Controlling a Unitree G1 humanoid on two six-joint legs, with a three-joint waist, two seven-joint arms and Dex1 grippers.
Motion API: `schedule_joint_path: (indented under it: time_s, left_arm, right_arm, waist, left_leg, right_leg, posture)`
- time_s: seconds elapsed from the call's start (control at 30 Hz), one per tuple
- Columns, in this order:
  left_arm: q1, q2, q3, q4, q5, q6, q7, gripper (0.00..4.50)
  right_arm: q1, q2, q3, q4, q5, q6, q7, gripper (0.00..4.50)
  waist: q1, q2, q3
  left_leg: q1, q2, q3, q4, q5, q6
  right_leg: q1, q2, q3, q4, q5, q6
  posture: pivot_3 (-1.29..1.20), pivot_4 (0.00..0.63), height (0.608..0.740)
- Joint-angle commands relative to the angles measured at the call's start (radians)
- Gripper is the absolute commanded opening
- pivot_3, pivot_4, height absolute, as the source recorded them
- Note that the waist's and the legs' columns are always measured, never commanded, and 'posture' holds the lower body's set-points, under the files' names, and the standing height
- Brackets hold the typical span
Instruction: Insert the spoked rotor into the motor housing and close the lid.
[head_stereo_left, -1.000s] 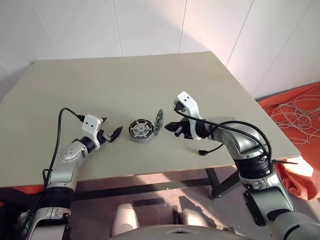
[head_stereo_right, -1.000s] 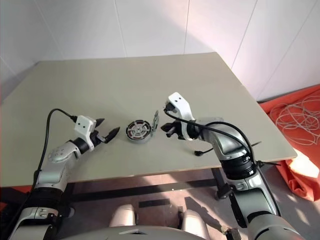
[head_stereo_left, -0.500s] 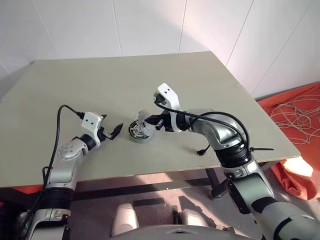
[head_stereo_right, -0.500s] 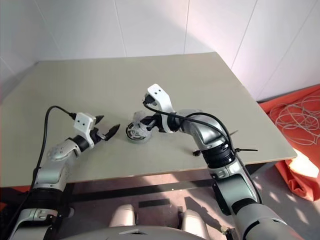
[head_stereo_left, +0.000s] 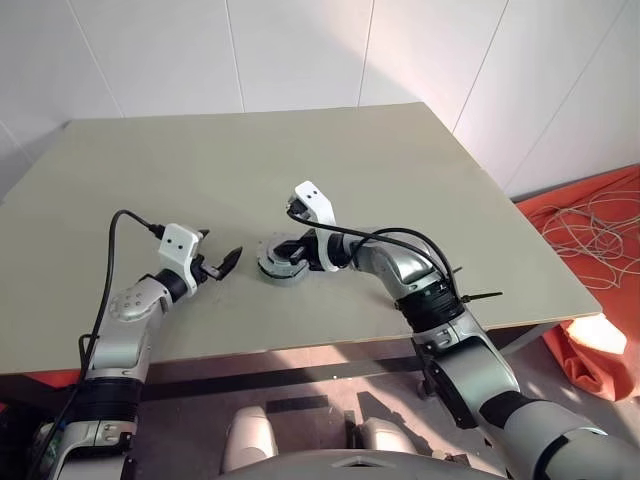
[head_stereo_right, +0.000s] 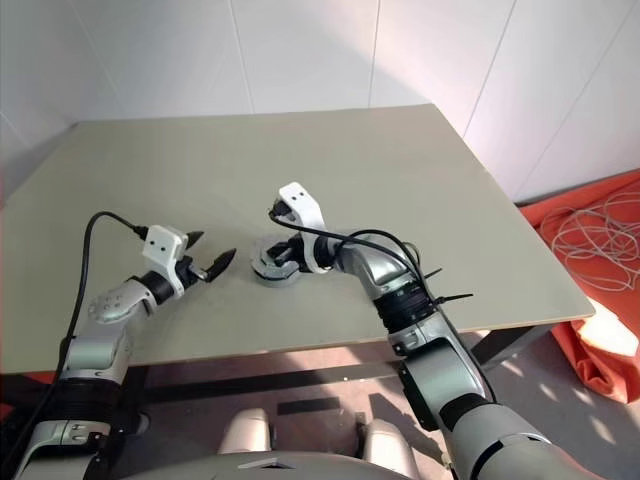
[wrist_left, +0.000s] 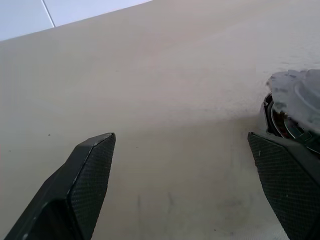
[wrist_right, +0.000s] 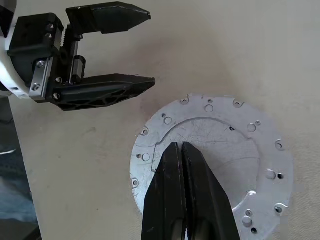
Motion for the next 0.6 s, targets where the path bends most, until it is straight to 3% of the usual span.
schedule_joint_path:
  time_s: [0.03, 0.37, 0.6]
  left_arm:
    - [-0.009, 0.017, 0.023, -0.028, -0.009, -0.012, 0.003, 4.5]
    - [-0.016, 0.008, 0.01, -0.029, -0.006, -0.014, 0.003, 4.5]
    - [-0.039, 0.006, 0.006, 0.001, -0.005, -0.024, -0.003, 4.5]
  right_arm:
    - [-0.014, 0.014, 0.002, 0.038, -0.015, -0.04, -0.003, 0.05]
    - [0.018, 0.024, 0.006, 0.189, -0.066, -0.155, -0.015, 0.05]
    - [0.046, -0.01, 0.026, 0.11, -0.072, -0.249, 0.06, 0.05]
  waist:
    - [0.0, 0.0, 0.0]
    - [-0.001, -0.001, -0.001]
    - [0.001, -0.001, -0.001]
  left_leg:
    - [0.0, 0.0, 0.0, 0.0, 0.0, 0.0]
    - [0.008, 0.0, 0.0, 0.0, 0.0, 0.0]
    - [0.015, 0.0, 0.0, -0.002, -0.002, 0.003]
  right_leg:
    - [0.0, 0.0, 0.0, 0.0, 0.0, 0.0]
    - [0.008, 0.0, 0.0, 0.0, 0.0, 0.0]
    - [0.015, 0.0, 0.0, 0.0, -0.001, 0.0]
  posture:
    - [0.0, 0.0, 0.74]
    - [0.0, 0.0, 0.74]
    - [0.0, 0.0, 0.74]
